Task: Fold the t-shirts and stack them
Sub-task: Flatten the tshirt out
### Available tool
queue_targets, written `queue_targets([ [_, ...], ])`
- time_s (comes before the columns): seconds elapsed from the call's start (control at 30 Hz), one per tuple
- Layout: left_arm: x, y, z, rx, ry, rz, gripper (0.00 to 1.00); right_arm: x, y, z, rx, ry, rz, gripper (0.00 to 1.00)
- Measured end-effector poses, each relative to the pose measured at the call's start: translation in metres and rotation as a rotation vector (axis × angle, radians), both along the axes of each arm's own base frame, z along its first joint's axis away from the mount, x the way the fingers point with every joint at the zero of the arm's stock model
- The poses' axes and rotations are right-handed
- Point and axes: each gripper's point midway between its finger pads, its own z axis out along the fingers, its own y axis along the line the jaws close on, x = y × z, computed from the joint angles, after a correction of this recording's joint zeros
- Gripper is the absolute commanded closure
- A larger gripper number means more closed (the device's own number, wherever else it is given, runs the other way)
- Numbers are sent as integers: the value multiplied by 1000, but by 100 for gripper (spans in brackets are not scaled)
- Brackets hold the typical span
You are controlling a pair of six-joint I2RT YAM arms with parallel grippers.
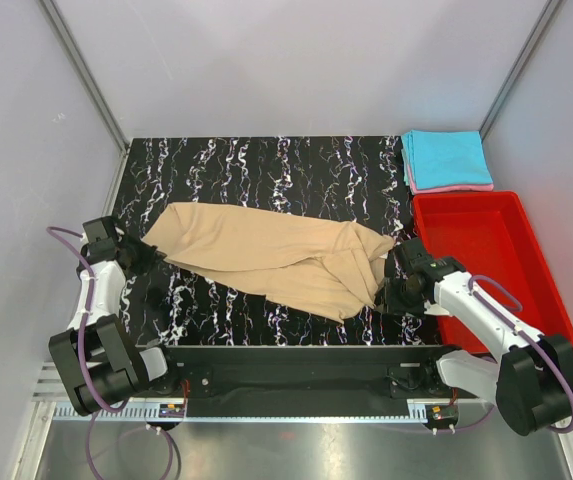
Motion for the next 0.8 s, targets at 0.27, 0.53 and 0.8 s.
queue_targets([
  [0.27, 1, 0, 2, 1, -8, 1, 100, -4, 3, -5, 11, 35, 4, 53],
  [0.53, 1, 0, 3, 2, -11, 0, 100, -1, 4, -13, 8, 51, 1, 54],
  [0.8, 1, 0, 2, 2, -11, 0, 100, 5, 7, -18, 7, 49, -2, 62],
])
